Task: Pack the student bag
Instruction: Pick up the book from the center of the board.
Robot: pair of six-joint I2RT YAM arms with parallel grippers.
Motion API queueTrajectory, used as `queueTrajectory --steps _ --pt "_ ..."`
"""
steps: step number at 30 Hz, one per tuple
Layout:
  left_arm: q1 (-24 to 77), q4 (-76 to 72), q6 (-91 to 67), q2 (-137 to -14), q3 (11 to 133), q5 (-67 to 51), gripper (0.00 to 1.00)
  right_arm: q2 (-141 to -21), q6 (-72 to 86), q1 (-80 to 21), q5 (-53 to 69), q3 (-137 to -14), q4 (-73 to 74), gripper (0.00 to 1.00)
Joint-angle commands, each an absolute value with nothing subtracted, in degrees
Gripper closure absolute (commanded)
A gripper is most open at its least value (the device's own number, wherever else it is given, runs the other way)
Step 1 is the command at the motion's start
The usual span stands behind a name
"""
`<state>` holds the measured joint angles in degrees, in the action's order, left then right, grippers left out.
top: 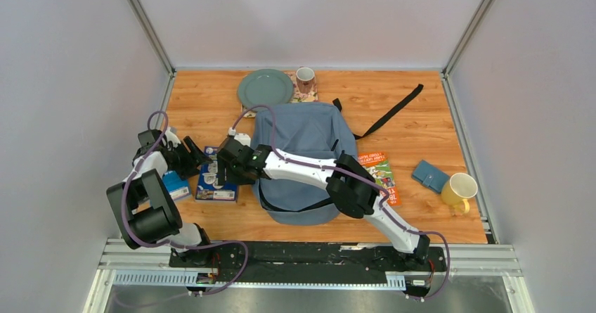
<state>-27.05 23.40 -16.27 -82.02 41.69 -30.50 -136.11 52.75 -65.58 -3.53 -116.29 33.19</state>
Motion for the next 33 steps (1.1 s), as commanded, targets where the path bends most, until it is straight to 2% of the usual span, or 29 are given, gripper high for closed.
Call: queueTrajectory --steps 1,9,21,31,33 --pt "-27.25 25.84 -14.59 -82.27 42.11 -34.90 0.32 -137.28 54.49 -64.16 -1.15 -116.46 31.20 0.32" --pt "-27.33 24.87 -14.85 -77.62 37.89 -36.74 0.36 -139.66 54.67 -63.46 4.66 -116.63 30.23 0.33" --pt "-26.54 25.93 -14.41 -74.27 37.71 -24.70 0.37 -139.75 55.98 -63.19 4.40 -115.58 31.03 0.33" --pt "-26.19 23.47 -14.85 -73.91 36.56 -27.85 0.35 -138.78 56.43 -62.67 4.30 -113.91 30.85 0.33" --pt "-26.02 24.69 -14.50 -76.62 37.52 -31.53 0.38 -138.52 56.43 -62.58 4.66 -113.73 30.59 0.33"
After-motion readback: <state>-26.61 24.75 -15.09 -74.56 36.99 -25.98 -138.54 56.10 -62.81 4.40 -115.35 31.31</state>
